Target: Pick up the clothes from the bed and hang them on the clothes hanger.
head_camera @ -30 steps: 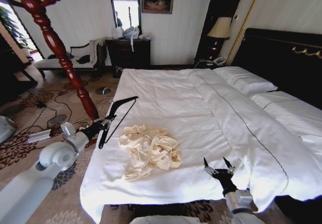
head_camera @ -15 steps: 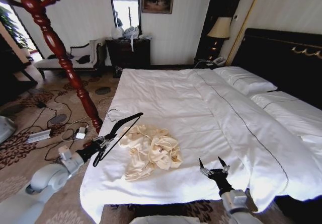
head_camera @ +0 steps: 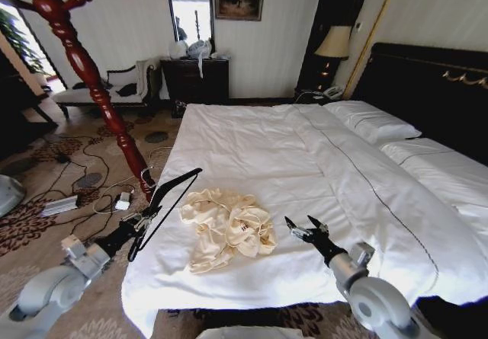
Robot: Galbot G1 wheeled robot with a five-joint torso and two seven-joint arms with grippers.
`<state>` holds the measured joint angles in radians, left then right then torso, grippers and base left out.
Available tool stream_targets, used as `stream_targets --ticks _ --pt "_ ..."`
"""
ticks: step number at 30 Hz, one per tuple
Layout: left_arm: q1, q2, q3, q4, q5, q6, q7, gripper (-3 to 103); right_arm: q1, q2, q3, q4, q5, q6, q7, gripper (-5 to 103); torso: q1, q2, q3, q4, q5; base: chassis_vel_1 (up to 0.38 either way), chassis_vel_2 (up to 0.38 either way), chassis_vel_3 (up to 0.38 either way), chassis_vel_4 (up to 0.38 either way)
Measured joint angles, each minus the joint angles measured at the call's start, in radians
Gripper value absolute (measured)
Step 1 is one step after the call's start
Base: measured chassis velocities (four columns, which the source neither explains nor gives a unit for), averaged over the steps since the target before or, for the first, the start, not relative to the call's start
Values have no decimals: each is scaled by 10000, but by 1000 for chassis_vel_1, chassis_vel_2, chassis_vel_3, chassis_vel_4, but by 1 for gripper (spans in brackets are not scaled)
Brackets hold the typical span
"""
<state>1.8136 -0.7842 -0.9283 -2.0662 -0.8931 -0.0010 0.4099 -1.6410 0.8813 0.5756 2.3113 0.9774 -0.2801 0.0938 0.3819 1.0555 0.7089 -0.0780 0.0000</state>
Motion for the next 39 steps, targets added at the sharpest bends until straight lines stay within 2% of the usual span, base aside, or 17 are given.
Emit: stream_targets --ticks 2,4,5,6,8,13,26,39 --pt "184 -155 -35 -67 84 12 -23 15 447 -165 -496 74 656 -349 8 100 0 0 0 -1 -1 0 0 0 0" --pt "310 -326 -43 -162 163 37 -76 15 1261 -39 -1071 -6 1202 -869 195 100 -1 0 0 -1 -1 0 0 0 0" --pt "310 -326 -43 -162 163 37 -76 15 1261 -39 -1071 -6 1202 -869 195 100 -1 0 0 -1 -1 0 0 0 0" --pt "357 -397 -43 -208 187 53 -100 15 1628 77 -1305 -102 1523 -1075 358 100 0 0 0 -1 -1 0 0 0 0" --pt "489 -552 -48 -323 240 84 -165 15 2819 510 -2068 -550 2780 -1530 998 100 0 0 0 1 1 0 0 0 0" --pt "777 -673 -223 -618 291 116 -201 15 4032 943 -3008 -1253 3907 -1898 1708 100 1 -2 0 4 -2 0 0 0 0" --pt "924 -595 -433 -799 143 211 -273 15 4895 2161 -3817 -2267 4133 -2130 2102 100 0 -1 0 -1 -2 0 0 0 0" --pt "1232 -839 -400 -928 173 174 -249 15 4981 2757 -4365 -3121 3642 -2144 2058 100 0 -1 0 1 -1 0 0 0 0"
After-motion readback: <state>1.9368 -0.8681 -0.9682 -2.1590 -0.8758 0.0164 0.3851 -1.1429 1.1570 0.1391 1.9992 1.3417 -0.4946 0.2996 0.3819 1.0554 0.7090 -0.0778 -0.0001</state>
